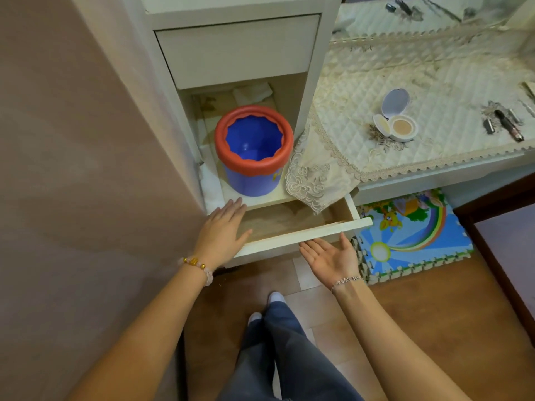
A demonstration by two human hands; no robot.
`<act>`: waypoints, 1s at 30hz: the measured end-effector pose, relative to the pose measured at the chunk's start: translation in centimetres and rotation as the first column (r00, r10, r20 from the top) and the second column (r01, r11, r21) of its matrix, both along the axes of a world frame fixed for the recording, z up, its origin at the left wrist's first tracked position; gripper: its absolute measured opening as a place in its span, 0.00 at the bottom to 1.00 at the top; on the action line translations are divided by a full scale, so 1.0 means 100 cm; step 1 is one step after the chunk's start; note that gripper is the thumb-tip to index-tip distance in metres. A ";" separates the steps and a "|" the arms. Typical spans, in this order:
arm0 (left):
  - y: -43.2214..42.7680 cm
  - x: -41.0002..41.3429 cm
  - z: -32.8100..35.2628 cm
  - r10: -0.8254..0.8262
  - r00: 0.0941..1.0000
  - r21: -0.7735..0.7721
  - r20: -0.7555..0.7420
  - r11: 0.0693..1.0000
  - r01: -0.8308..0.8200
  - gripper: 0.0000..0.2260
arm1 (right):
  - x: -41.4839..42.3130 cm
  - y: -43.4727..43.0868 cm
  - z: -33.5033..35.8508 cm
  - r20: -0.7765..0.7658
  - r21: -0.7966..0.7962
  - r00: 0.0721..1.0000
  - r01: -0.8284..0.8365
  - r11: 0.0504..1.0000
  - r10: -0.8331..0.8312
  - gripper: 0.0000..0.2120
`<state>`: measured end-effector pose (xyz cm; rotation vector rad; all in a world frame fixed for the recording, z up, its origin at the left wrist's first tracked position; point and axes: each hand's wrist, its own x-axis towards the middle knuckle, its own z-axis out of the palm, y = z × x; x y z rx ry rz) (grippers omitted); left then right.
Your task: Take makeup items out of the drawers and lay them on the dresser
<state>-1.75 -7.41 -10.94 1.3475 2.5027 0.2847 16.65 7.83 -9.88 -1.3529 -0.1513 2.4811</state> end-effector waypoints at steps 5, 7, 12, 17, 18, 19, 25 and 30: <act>-0.001 0.000 0.002 0.025 0.999 0.031 0.031 0.999 -0.026 0.26 | -0.027 0.016 -0.005 -0.027 0.004 1.000 -0.016 1.000 0.016 0.35; -0.002 -0.001 0.002 0.032 0.998 0.050 0.046 0.998 -0.034 0.25 | -0.040 0.023 -0.005 -0.035 -0.004 0.999 -0.016 1.000 0.016 0.35; -0.002 -0.001 0.001 0.054 0.997 0.065 0.062 0.996 -0.058 0.24 | -0.061 0.037 -0.006 -0.060 -0.016 0.998 -0.027 1.000 0.026 0.36; -0.001 0.002 0.000 0.074 0.995 0.053 0.068 0.996 -0.078 0.25 | -0.069 0.043 -0.005 -0.062 0.004 0.996 -0.058 0.998 0.058 0.36; -0.001 0.002 0.000 0.076 0.995 0.055 0.063 0.995 -0.079 0.25 | -0.068 0.043 -0.006 -0.064 0.011 0.996 -0.069 0.998 0.069 0.36; 0.000 0.003 0.001 0.079 0.995 0.056 0.065 0.995 -0.083 0.25 | -0.067 0.043 -0.006 -0.062 0.019 0.995 -0.080 0.997 0.082 0.35; 0.003 0.004 0.012 0.089 0.994 0.016 0.063 0.996 -0.090 0.25 | -0.058 0.043 -0.002 0.061 0.175 0.950 -0.313 0.933 0.307 0.29; 0.014 0.012 0.031 0.075 0.997 0.010 0.025 0.997 -0.075 0.24 | -0.045 0.051 0.027 0.362 0.455 0.813 -0.581 0.675 0.455 0.20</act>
